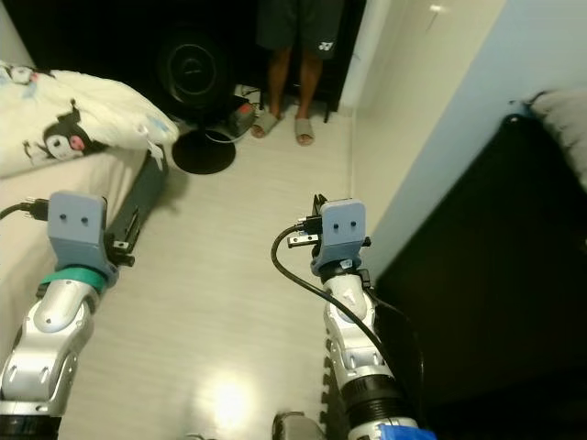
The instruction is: Clean up the room
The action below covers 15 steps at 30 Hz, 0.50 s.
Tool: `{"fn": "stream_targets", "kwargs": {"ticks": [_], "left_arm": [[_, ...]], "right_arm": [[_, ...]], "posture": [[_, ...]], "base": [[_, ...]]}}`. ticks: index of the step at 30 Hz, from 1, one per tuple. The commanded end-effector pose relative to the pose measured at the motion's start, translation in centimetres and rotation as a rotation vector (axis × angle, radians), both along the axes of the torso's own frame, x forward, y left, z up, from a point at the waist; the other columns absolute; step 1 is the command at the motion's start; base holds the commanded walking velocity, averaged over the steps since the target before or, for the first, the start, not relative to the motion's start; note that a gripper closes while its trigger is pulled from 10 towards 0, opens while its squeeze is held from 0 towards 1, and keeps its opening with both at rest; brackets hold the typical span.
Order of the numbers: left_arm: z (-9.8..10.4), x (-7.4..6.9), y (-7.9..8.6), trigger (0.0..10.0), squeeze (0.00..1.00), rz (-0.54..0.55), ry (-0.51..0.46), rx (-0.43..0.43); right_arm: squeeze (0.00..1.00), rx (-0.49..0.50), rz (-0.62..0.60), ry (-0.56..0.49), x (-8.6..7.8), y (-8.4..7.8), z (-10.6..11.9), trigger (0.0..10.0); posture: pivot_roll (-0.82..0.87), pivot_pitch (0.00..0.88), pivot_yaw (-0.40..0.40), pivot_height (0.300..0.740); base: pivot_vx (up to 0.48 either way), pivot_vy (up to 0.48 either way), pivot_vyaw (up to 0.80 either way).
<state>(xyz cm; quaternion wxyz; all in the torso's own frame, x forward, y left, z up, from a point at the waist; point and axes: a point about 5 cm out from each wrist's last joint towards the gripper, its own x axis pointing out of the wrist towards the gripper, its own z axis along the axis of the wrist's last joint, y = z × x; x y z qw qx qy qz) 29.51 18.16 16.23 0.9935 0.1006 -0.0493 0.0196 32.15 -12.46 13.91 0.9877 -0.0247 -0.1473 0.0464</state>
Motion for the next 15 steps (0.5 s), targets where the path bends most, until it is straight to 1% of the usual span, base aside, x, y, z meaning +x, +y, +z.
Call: {"fn": "stream_targets", "kwargs": {"ticks": [1,6,11,15], "left_arm": [[-0.2,0.0,0.1,10.0,0.00,-0.009,0.019,0.012],[-0.1,0.3,0.1,10.0,0.00,-0.027,0.025,0.029],[0.0,0.7,-0.5,10.0,0.00,-0.052,0.020,0.024],[0.1,0.9,-1.1,10.0,0.00,-0.064,0.016,0.012]], "right_arm": [[0.00,0.012,-0.018,0.002,-0.2,-0.1,-0.4,10.0],[0.00,0.026,-0.039,0.008,-0.4,-0.2,-0.8,10.0],[0.00,0.023,-0.054,0.018,-0.6,-0.6,-1.2,10.0],[0.00,0.016,-0.070,0.020,-0.7,-1.1,-1.3,10.0]], "posture": [[0.03,0.061,0.054,0.740],[0.03,0.060,0.069,0.740],[0.02,0.058,0.071,0.740],[0.00,0.060,0.064,0.740]], "base": [[0.315,0.000,0.00],[0.309,0.000,0.00],[0.307,0.000,0.00],[0.307,0.000,-0.75]]}}
